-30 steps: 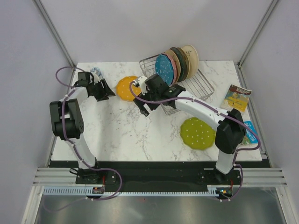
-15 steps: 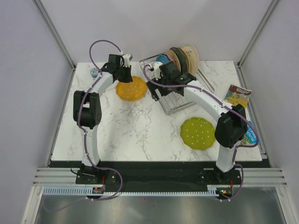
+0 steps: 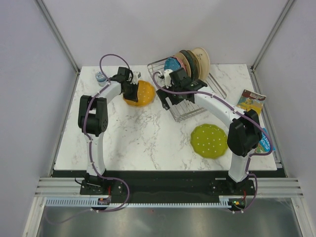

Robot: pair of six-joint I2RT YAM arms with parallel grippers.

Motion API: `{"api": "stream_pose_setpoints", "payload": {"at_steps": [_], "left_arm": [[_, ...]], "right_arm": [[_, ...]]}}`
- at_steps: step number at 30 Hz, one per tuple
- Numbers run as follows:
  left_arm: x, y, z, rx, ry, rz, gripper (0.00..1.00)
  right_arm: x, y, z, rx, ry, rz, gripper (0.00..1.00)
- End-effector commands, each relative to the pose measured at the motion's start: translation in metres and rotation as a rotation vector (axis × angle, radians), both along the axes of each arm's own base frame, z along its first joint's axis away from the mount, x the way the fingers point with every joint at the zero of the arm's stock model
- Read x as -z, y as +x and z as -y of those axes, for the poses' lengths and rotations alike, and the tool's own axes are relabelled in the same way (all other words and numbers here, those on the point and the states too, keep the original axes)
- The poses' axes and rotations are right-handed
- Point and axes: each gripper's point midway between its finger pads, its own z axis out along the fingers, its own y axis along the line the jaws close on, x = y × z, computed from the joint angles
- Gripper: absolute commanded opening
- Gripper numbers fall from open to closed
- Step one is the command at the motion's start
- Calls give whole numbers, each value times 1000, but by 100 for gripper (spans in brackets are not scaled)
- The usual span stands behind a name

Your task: Load the plates into the dish rack

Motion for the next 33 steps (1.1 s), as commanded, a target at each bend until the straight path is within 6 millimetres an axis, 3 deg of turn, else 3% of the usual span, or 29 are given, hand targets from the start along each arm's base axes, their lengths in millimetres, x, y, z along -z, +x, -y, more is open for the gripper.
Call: {"api": "stream_pose_setpoints", "payload": {"at_steps": [1,5,10,18,23,26,28,33], "left_arm": [[-1,-35,-10,-4,49,-89,2],[7,-65,-16,-7,65,-176,2],[3,-100,-15,-2,42,-247,2],[-17,-208,-10,143,14,-558,2],[-19,-265,-13,170,-12,-693,2],[-22,-281,-13,174,-20,-681,2],[-29,-280,-14,172,-19,-643,2],[-45,-271,-14,157,-16,-574,5]], "right_arm": [[-11,-7,-3,-10,49,15,98],[-9,-13,-6,-22,72,-5,98],[0,-27,-8,-18,110,-63,98],[31,-69,-9,-58,175,-185,98],[46,-104,-28,-107,211,-251,98],[54,-128,-44,-153,209,-273,98],[58,-143,-53,-179,209,-289,98],[58,-149,-68,-201,211,-294,98]]}}
